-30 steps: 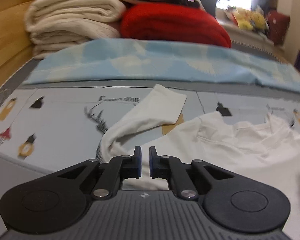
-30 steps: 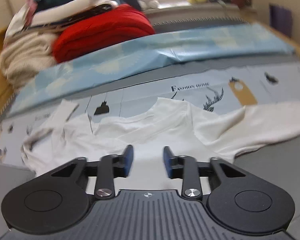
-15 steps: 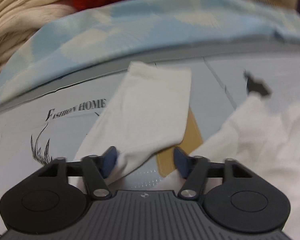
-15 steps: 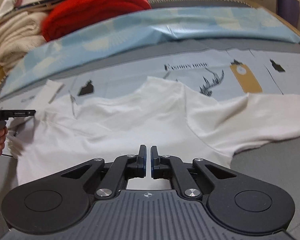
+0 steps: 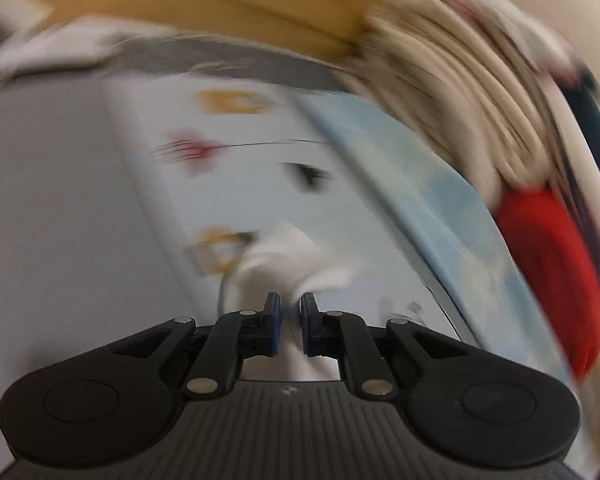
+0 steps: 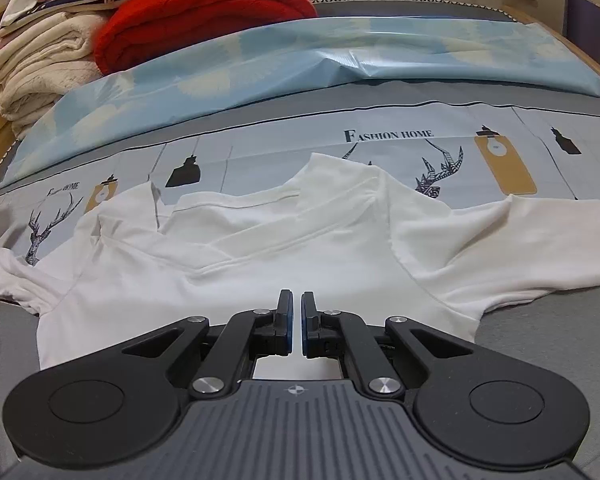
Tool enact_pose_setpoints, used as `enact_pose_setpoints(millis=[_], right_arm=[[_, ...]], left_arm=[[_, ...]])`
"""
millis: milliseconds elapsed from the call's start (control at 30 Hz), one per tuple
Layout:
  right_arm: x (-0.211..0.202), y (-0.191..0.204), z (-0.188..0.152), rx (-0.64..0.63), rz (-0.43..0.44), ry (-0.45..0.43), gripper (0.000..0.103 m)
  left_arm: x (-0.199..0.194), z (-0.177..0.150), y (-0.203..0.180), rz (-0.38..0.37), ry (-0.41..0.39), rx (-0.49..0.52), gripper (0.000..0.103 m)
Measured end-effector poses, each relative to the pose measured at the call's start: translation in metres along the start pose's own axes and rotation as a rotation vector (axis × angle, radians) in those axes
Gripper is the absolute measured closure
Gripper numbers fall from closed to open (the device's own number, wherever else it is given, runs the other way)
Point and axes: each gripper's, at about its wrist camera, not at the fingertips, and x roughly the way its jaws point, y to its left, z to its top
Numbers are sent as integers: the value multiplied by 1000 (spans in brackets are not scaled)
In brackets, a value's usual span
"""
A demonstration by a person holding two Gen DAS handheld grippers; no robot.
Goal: Fold small clothes
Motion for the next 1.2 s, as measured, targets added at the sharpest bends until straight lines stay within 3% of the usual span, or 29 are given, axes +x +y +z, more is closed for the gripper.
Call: enact_pose_setpoints(millis=[133,233,367,567,700,833,933,967,1000,1100,1133,1167,1200], right_arm=[[0,5,2,0,-3,-3,99],[0,7,2,1,-8,-2,99],[-2,15,1,-19,-2,-3,99],[-1,27,-3,-50,-9,5,99],[3,32,-4,-59,-22,19,99],[5,40,-5,-88,-22,28,99],[7,45,-5,-108,-22,34,99],[8,46,-6,-114,-22,36,99],[9,48,-6,-120,-23,38,99],[11,50,-7,-128,-27,42,99],[11,50,-8,-128,-29,43,99],[11,50,-7,-128,-28,42,99],[11,51,-7,-129,-27,41,99]], left_arm=[[-19,-5,77,91,17,-211,92],[-7,3,111,55,90,-309,92],[3,16,115,-28,80,-240,80],[39,18,100,-130,95,-202,80],[67,16,96,-129,70,-206,70],[86,17,89,-161,34,-168,70],[97,21,80,-156,24,-134,78],[98,23,77,-149,32,-124,98],[96,26,76,-147,33,-122,97],[53,42,69,-98,-153,-118,97],[40,48,69,-100,-168,-124,96],[28,53,73,-52,-193,-168,88],[20,55,77,8,-193,-201,71]])
